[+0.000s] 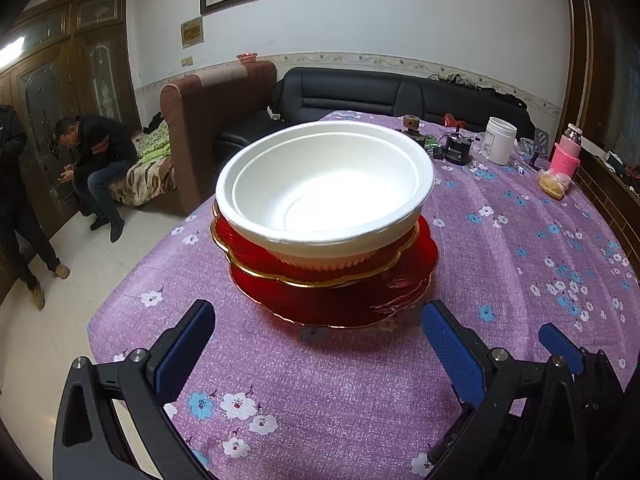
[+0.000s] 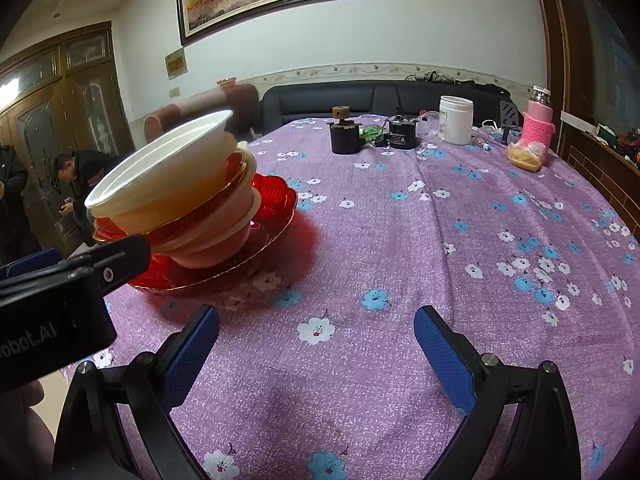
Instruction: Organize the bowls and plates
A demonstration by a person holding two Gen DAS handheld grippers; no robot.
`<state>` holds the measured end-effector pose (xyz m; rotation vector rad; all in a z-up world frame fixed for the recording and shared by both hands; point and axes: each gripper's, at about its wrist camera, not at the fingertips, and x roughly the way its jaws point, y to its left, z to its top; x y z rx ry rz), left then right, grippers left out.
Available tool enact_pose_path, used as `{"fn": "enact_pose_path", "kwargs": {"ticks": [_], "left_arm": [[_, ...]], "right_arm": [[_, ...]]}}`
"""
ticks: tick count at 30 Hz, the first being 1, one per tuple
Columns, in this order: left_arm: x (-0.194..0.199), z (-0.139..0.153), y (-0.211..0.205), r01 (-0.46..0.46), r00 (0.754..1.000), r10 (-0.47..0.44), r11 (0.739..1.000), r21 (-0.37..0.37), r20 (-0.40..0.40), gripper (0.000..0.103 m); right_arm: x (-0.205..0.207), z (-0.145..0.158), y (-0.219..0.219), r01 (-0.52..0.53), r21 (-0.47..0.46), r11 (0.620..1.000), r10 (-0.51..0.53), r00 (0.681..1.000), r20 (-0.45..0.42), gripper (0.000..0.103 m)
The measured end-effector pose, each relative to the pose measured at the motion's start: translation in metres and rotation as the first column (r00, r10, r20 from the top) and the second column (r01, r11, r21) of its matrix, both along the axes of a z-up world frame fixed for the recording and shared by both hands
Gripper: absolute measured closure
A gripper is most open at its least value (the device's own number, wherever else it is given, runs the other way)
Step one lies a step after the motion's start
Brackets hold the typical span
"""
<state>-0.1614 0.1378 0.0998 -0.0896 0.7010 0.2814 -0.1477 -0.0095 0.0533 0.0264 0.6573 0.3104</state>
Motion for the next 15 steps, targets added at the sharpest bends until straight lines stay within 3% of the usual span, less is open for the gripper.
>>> {"fn": "enact_pose_path", "kwargs": {"ticks": [15], "left_arm": [[0.0028,-0.0108,0.0031,0.016,0.999,-0.018,0.999,-0.043,-0.041,0.000]], "right_arm": [[-0.0006,-0.0006,0.0017,-0.002,-0.008,1.000,0.002,1.000,-0.010,0.003]]}}
